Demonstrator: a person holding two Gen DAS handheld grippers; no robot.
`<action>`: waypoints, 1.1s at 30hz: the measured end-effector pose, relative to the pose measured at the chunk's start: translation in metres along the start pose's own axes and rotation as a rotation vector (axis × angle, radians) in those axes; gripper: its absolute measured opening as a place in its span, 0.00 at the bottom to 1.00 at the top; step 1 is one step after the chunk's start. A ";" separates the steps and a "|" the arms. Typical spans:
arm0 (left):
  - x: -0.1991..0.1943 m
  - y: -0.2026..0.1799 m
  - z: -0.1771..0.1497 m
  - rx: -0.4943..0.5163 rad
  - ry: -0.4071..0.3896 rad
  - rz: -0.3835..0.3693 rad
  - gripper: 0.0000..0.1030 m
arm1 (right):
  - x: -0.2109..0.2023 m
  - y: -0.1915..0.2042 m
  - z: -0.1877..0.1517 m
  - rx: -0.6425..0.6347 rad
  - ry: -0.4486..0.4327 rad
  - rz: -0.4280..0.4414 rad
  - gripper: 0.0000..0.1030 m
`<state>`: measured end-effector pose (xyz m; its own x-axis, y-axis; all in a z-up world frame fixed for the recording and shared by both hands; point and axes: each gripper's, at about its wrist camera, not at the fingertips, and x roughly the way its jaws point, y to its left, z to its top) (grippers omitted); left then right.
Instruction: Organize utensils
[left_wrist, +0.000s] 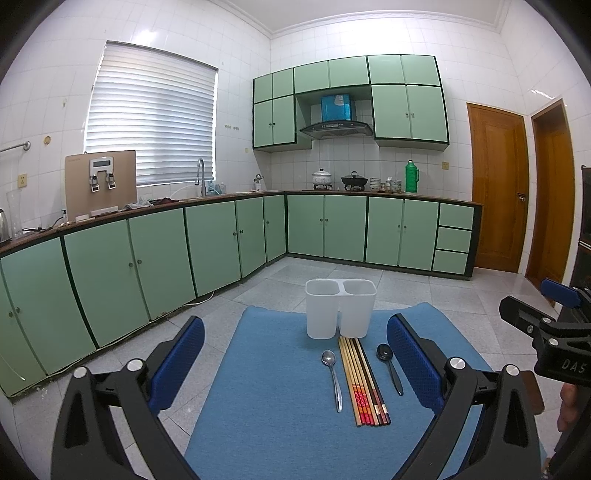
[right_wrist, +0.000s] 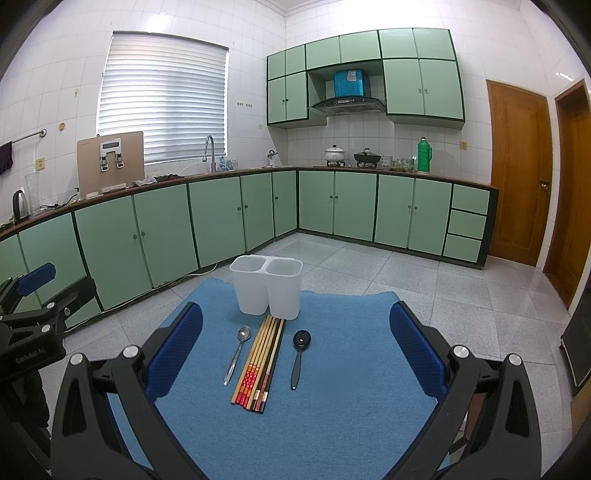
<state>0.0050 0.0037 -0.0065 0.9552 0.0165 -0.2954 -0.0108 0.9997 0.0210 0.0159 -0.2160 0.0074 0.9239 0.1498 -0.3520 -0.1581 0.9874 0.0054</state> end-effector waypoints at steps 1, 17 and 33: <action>-0.001 -0.001 0.000 0.001 0.000 0.000 0.94 | 0.000 -0.001 0.001 0.000 0.000 0.001 0.95; -0.001 0.004 0.005 0.002 -0.001 -0.001 0.94 | 0.006 -0.005 0.002 0.003 -0.001 -0.003 0.95; 0.000 0.000 0.004 0.003 0.004 0.002 0.94 | 0.001 -0.008 0.002 0.004 0.004 -0.007 0.95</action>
<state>0.0060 0.0040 -0.0025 0.9539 0.0189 -0.2996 -0.0122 0.9996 0.0242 0.0183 -0.2240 0.0089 0.9236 0.1429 -0.3558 -0.1503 0.9886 0.0068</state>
